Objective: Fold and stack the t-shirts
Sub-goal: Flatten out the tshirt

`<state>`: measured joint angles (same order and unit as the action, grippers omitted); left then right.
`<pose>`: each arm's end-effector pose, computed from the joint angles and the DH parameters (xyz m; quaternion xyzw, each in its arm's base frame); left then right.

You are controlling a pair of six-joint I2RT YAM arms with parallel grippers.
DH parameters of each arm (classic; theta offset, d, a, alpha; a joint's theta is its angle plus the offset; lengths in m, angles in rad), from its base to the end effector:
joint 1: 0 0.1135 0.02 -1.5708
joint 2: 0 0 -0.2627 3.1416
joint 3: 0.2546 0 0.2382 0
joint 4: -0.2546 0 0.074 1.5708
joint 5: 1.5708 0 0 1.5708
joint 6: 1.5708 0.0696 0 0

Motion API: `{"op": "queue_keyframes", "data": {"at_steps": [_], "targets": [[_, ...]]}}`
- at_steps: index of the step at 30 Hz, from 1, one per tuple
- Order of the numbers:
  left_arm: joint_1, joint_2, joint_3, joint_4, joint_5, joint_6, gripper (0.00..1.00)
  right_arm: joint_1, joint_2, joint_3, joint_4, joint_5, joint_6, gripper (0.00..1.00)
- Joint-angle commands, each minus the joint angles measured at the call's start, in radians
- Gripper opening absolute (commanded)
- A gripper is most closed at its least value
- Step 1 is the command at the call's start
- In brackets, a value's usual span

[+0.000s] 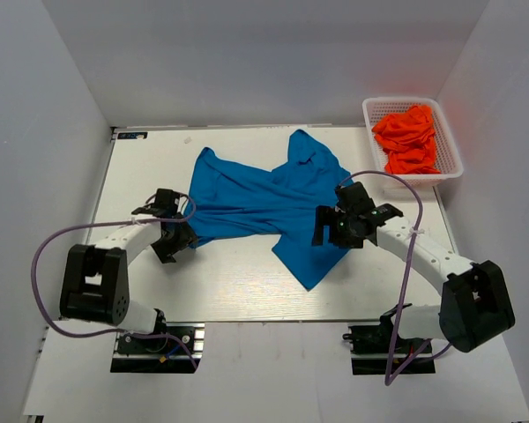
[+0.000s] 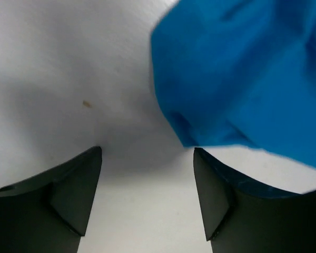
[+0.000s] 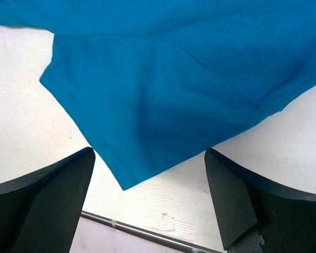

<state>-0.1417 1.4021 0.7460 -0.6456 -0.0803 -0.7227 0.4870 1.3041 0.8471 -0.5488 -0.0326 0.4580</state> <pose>0.2317 -0.0274 0.1412 -0.2888 0.9471 -0.0200 0.1384 0.2296 0.1241 0.1978 -0.0185 0.9601 0.1408 0.2411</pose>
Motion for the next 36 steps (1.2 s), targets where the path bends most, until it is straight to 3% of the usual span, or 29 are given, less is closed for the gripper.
{"op": "queue_keyframes", "data": {"at_steps": [1,6,10,11,15,23,29,35,36], "targets": [[-0.015,0.044,0.039,0.058,-0.062,-0.02,0.79,0.015,-0.032,0.029,-0.011,0.028,0.073,0.9],[-0.025,0.101,0.029,0.127,-0.091,-0.02,0.73,0.021,-0.035,0.024,-0.048,0.098,0.122,0.9],[-0.045,0.14,0.049,0.15,-0.073,-0.009,0.54,0.03,-0.032,0.015,-0.057,0.114,0.157,0.9],[-0.055,0.14,0.049,0.15,-0.064,0.002,0.35,0.041,-0.023,0.015,-0.072,0.114,0.172,0.9],[-0.082,0.138,0.027,0.159,-0.024,0.011,0.0,0.079,0.033,0.0,-0.119,0.093,0.251,0.89],[-0.102,0.064,0.021,0.14,0.002,0.034,0.0,0.185,0.116,-0.036,-0.086,-0.095,0.261,0.83],[-0.102,0.008,0.056,0.061,-0.022,0.025,0.0,0.216,0.191,-0.031,-0.079,-0.076,0.252,0.77],[-0.102,-0.014,0.085,0.043,-0.013,0.025,0.0,0.245,0.326,0.036,-0.128,-0.001,0.231,0.61],[-0.102,-0.014,0.085,0.032,-0.013,0.025,0.0,0.258,0.342,0.053,-0.14,0.014,0.234,0.52]]}}
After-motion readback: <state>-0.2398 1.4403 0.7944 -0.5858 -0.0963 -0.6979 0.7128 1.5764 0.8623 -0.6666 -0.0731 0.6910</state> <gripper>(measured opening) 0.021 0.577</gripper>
